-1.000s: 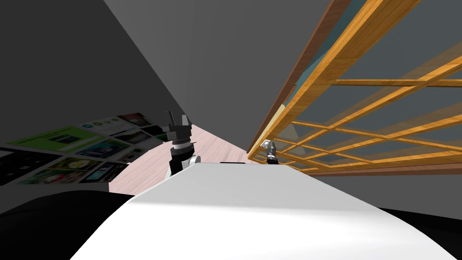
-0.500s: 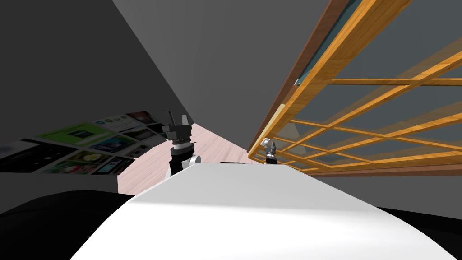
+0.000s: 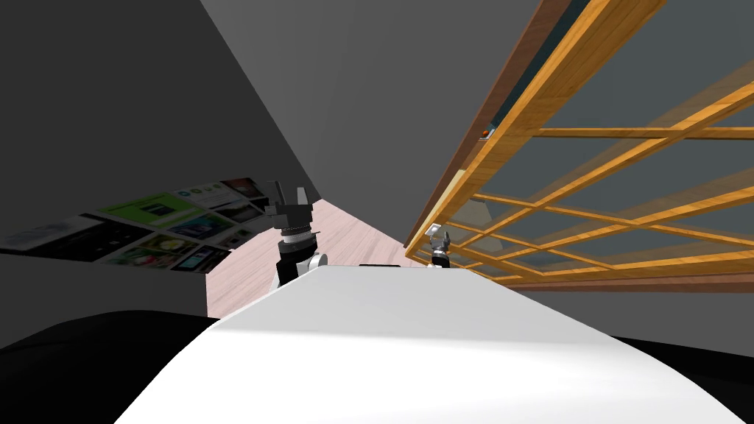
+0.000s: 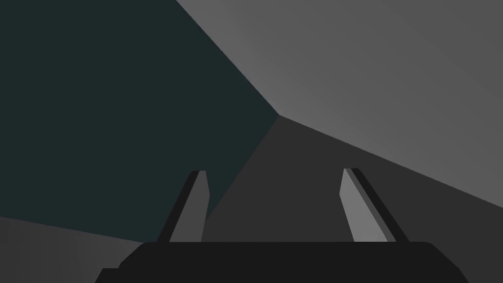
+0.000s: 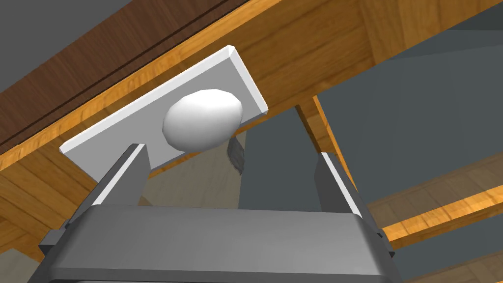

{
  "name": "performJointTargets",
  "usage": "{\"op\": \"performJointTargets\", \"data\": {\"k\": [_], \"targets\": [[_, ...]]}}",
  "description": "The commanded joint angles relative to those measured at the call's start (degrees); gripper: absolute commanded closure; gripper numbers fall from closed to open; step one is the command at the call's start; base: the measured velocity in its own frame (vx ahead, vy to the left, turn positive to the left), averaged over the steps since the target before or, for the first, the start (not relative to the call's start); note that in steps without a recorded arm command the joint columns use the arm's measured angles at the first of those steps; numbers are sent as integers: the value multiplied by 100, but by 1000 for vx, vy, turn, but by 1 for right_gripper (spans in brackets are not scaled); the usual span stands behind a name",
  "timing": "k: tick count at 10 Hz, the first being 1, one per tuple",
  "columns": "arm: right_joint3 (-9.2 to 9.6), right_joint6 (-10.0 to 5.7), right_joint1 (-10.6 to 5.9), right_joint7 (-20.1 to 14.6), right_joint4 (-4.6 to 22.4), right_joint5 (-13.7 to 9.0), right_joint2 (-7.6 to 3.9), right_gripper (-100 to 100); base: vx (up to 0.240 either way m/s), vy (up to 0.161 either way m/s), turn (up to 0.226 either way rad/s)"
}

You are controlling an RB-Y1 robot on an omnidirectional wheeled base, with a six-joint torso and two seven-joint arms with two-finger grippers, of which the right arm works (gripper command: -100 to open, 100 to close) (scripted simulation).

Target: Pull the door open

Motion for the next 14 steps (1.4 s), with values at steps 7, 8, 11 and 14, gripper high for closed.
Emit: {"op": "performJointTargets", "data": {"k": [7, 8, 11, 14], "targets": [[86, 42, -139, -1131, 14, -557, 166, -100, -61, -12, 64], [86, 42, -139, -1155, 14, -557, 166, -100, -51, -4, 31], [122, 63, -197, -1618, 13, -795, 238, -100, -70, -14, 70], [157, 83, -252, -2072, 12, -1023, 308, -100, -66, -19, 71]]}}
